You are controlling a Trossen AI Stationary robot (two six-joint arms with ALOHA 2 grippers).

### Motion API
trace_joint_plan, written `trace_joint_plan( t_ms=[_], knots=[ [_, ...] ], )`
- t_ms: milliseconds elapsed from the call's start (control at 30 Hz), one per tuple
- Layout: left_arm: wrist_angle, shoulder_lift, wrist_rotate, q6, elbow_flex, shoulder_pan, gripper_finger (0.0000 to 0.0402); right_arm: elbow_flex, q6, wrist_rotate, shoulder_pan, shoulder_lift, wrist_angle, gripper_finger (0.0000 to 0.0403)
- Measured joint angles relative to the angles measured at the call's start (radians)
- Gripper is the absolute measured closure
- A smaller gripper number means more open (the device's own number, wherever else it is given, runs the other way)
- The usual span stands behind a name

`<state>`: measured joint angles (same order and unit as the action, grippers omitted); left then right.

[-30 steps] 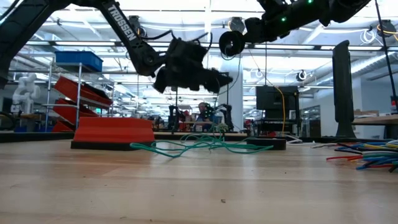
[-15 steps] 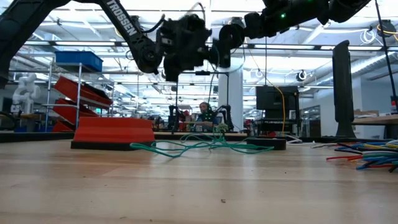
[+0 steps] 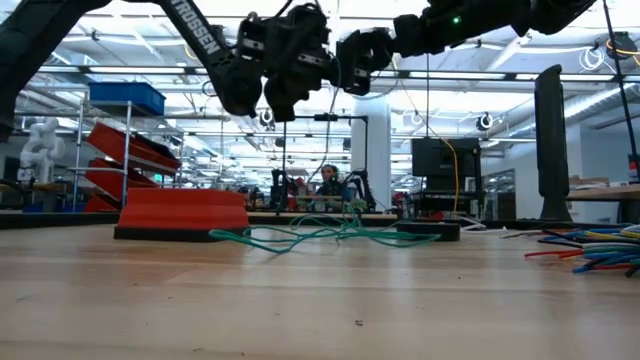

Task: Coiling cords
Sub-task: Coil the green wire cable on the spool

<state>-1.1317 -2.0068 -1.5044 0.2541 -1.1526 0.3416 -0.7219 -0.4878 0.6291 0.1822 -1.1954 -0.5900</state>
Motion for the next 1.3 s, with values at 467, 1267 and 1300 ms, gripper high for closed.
trace_joint_plan(
  t_ms=[467,1267,1300],
  knots=[
    [0.707,0.000,-0.022,-0.287,0.000,0.013,0.0157,0.000,-0.029,-0.002,-0.018,0.055,-0.043,0.0403],
    [0.368,0.000,0.404,-0.227,0.000,0.160,0.0157,0.000,-0.022,0.006,-0.074,0.111,0.018,0.0403],
    [0.334,0.000,0.406,-0.205,0.000,0.157,0.0157,0.000,-0.022,0.005,-0.074,0.111,0.018,0.0403]
  ],
)
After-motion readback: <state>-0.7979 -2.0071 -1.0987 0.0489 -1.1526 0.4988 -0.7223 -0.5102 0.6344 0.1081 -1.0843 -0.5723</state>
